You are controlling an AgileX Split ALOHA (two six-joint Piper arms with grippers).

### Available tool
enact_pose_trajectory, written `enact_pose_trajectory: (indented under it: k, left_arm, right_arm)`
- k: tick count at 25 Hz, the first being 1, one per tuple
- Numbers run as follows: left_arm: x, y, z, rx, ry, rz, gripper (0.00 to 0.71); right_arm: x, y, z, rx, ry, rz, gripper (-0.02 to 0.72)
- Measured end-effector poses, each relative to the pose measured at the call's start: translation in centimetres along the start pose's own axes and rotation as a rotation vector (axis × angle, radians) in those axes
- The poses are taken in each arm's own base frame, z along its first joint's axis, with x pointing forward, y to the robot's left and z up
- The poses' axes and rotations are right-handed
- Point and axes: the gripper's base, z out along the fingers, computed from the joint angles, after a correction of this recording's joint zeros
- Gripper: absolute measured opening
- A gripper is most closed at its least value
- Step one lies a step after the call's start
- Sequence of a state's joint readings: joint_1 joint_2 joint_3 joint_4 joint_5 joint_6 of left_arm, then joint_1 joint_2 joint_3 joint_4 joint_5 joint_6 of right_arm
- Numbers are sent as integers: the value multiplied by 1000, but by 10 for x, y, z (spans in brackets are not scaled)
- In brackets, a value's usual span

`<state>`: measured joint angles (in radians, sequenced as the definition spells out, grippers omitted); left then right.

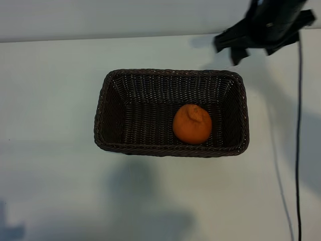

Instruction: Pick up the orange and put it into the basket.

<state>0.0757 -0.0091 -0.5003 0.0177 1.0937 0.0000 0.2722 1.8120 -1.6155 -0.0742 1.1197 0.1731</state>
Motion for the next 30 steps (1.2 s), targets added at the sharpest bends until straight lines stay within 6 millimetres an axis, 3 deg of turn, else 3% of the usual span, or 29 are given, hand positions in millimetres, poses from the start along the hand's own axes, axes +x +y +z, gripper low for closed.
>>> enact_pose_trajectory:
  k: [10, 14, 21, 25, 30]
  left_arm:
    - [0, 0, 0, 0, 0, 0, 551]
    - [0, 0, 0, 0, 0, 0, 551]
    - [0, 0, 0, 0, 0, 0, 551]
    - [0, 0, 0, 0, 0, 0, 551]
    - [0, 0, 0, 0, 0, 0, 551]
  right_arm:
    - [3, -111, 1, 82, 22, 213, 602]
    - [8, -140, 0, 61, 23, 273, 600]
    - [12, -145, -7, 41, 26, 269, 600]
    - [14, -141, -33, 33, -35, 272, 600]
    - [27, -135, -78, 40, -108, 266, 600]
